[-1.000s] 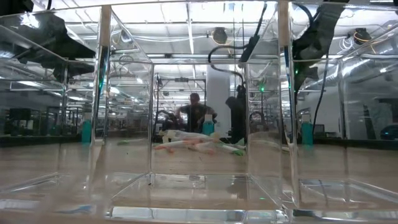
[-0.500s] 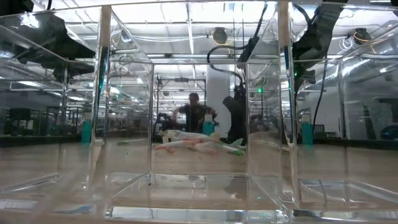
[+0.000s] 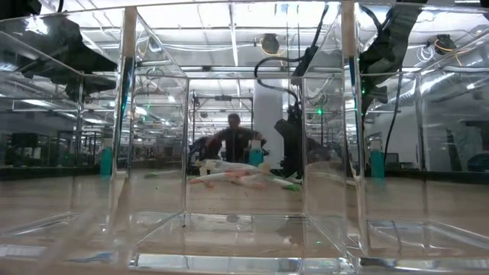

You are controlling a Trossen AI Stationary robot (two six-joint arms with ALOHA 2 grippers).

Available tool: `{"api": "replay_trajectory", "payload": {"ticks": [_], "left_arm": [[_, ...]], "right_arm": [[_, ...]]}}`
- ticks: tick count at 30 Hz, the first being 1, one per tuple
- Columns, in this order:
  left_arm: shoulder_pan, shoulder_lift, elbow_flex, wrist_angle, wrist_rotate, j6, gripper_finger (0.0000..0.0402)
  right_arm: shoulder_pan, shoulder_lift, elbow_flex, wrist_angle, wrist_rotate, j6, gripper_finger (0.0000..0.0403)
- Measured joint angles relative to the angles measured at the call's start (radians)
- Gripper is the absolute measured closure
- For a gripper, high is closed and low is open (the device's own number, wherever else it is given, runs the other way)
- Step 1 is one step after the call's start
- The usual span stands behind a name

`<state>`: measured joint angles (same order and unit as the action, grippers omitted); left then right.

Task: Pick & Place toothbrushing station
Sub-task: Put the green toothbrush into the transparent organizer, then put the blue mouthwash bottle into the transparent organizer

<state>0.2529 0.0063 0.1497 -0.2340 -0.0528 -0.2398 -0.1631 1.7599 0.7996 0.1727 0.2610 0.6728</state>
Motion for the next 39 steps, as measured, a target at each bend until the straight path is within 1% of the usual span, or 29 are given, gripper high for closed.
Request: {"api": "replay_trajectory", "payload": {"ticks": [9, 11, 15, 18, 22, 25, 33, 37, 39], "left_arm": [[0.000, 0.000, 0.000, 0.000, 0.000, 0.000, 0.0119], [0.000, 0.000, 0.000, 0.000, 0.000, 0.000, 0.0119], [0.000, 0.000, 0.000, 0.000, 0.000, 0.000, 0.0119], [0.000, 0.000, 0.000, 0.000, 0.000, 0.000, 0.0119], [0.000, 0.000, 0.000, 0.000, 0.000, 0.000, 0.0119], [0.000, 0.000, 0.000, 0.000, 0.000, 0.000, 0.0119], [0.000, 0.000, 0.000, 0.000, 0.000, 0.000, 0.0119], [0.000, 0.000, 0.000, 0.000, 0.000, 0.000, 0.0119], [0.000, 0.000, 0.000, 0.000, 0.000, 0.000, 0.0119]], "right_arm": [[0.001, -0.007, -0.001, -0.001, -0.011, -0.042, 0.0225], [0.001, -0.044, -0.003, -0.037, -0.030, -0.062, 0.0223], [-0.005, -0.144, -0.002, -0.087, -0.028, -0.112, 0.0223], [-0.018, -0.234, -0.001, -0.127, 0.004, -0.146, 0.0223], [-0.027, -0.365, -0.002, -0.264, 0.089, -0.192, 0.0223], [-0.032, -0.463, -0.002, -0.433, 0.163, -0.187, 0.0223], [-0.040, -0.691, -0.002, -0.858, 0.243, -0.001, 0.0222], [-0.055, -0.738, -0.002, -1.027, 0.305, 0.094, 0.0222], [-0.072, -0.741, -0.002, -1.078, 0.349, 0.116, 0.0222]]}}
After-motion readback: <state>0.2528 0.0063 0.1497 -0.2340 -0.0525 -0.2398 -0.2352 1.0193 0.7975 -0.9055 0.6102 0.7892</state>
